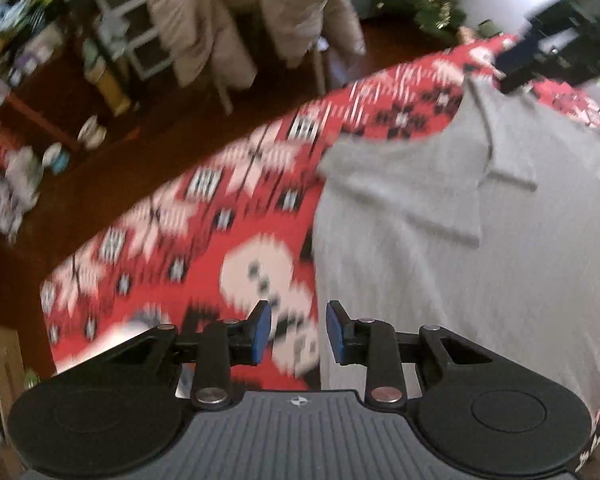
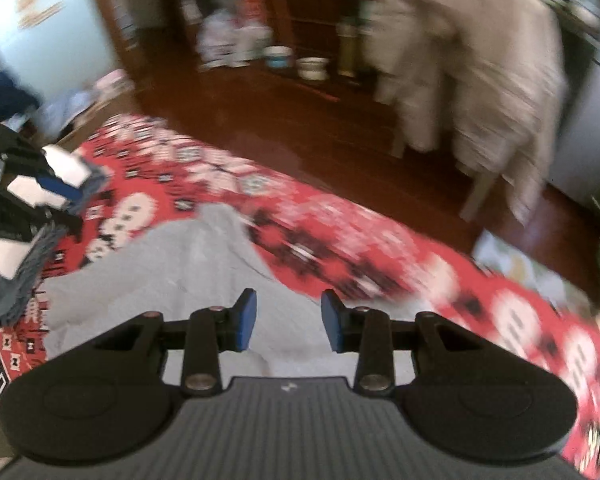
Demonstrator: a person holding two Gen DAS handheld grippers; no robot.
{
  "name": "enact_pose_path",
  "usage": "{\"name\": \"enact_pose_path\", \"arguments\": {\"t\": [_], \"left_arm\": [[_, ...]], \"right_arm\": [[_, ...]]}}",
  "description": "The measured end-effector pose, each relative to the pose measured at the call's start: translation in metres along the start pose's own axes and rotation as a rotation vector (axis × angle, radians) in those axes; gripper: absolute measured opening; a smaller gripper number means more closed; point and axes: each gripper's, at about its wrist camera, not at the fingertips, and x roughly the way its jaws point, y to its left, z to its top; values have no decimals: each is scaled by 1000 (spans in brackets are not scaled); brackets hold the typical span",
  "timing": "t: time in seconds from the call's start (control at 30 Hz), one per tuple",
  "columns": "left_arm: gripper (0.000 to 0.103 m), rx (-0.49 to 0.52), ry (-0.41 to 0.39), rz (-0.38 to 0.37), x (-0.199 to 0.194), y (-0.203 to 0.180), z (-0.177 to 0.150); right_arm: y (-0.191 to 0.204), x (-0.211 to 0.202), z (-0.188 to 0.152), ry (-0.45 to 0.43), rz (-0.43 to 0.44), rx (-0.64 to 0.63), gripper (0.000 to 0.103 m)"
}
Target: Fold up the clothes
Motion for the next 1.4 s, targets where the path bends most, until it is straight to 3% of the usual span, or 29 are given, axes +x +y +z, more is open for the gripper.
{"name": "enact_pose_path", "arguments": {"t": [0.3,0.5,0.73,1.03,1.1,1.17,1.27,1.4], "left_arm": [[28,-73,59,6,23,0,-60],[28,-117,72,-2,33,4,-73],[28,-115,93,-21,33,4,-81],[28,-125,129,-47,35,4,-84],[22,-143,147,-69,36,7,-81],[9,-168,160,-103,38,10,-79],[3,-180,164,-133,38,10,-78],[2,-207,143,-88,28,11,-78]], "right_arm": [[106,103,75,59,208,-431,21],[146,154,83,115,257,-695,18],[167,179,74,185,268,-971,18],[168,180,66,243,294,-1079,18],[172,182,66,257,307,-1116,19],[176,184,67,275,322,-1170,19],[178,186,69,311,357,-1194,6],[173,182,68,280,355,-1158,3]]}}
